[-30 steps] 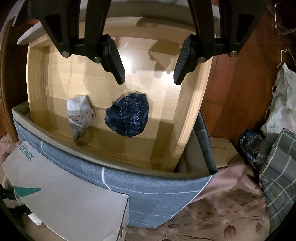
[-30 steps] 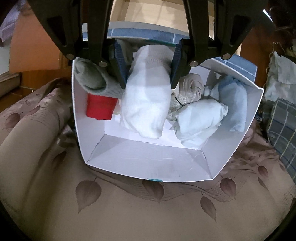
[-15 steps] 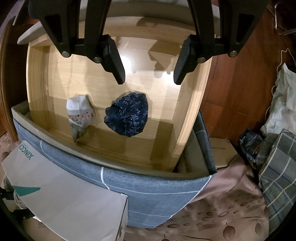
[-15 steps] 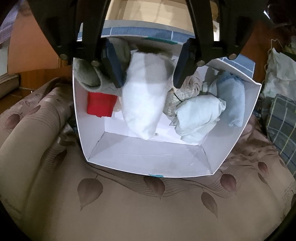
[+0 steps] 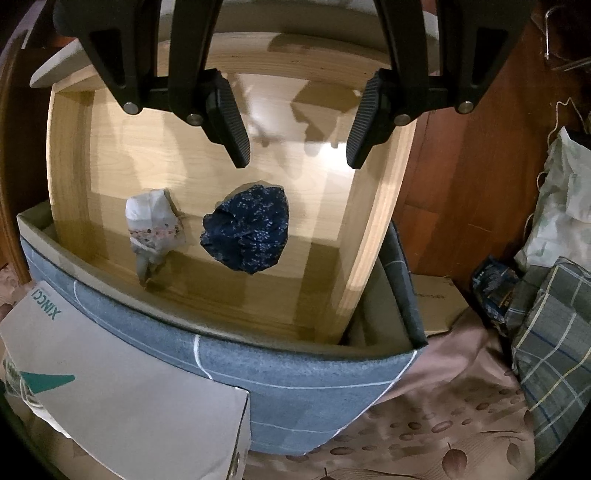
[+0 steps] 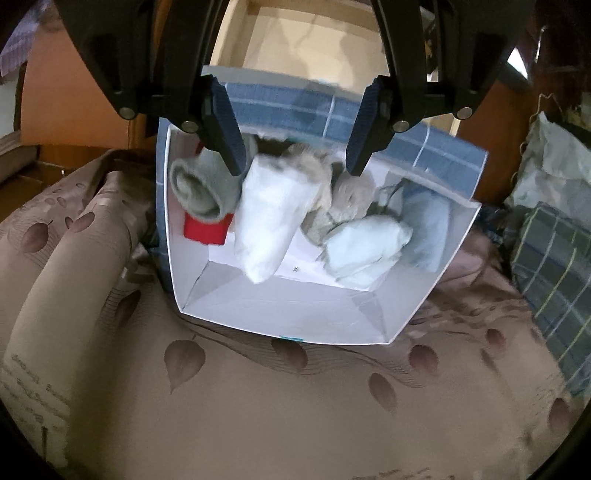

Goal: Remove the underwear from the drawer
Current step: 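Return the open right tool to the drawer above the white floral underwear, then close the right tool on the white pink-floral underwear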

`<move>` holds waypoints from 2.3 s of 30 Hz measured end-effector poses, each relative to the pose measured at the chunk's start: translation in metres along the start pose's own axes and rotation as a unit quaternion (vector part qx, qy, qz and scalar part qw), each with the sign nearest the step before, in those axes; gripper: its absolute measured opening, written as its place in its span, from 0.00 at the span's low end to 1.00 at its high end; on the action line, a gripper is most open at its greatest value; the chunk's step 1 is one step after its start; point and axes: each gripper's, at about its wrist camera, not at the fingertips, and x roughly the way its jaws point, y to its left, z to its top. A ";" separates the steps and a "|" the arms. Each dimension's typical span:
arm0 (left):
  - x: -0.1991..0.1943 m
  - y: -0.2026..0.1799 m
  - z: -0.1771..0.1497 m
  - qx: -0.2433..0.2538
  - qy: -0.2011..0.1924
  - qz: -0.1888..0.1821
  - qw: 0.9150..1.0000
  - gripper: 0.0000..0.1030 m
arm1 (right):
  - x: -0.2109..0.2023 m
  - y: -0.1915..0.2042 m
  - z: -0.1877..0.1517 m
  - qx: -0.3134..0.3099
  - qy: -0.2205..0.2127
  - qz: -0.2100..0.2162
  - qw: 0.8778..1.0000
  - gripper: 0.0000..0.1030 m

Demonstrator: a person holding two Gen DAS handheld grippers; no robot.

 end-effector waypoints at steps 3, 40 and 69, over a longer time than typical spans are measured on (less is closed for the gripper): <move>0.001 0.000 0.000 0.003 0.003 0.001 1.000 0.54 | -0.011 0.000 -0.021 -0.007 -0.009 0.015 1.000 0.52; -0.004 0.002 -0.010 0.096 0.041 -0.024 0.994 0.54 | 0.163 0.032 -0.163 -0.126 0.074 0.098 0.984 0.33; 0.005 0.009 -0.008 0.070 0.064 -0.045 0.994 0.54 | 0.241 0.062 -0.164 -0.191 0.124 0.031 0.973 0.32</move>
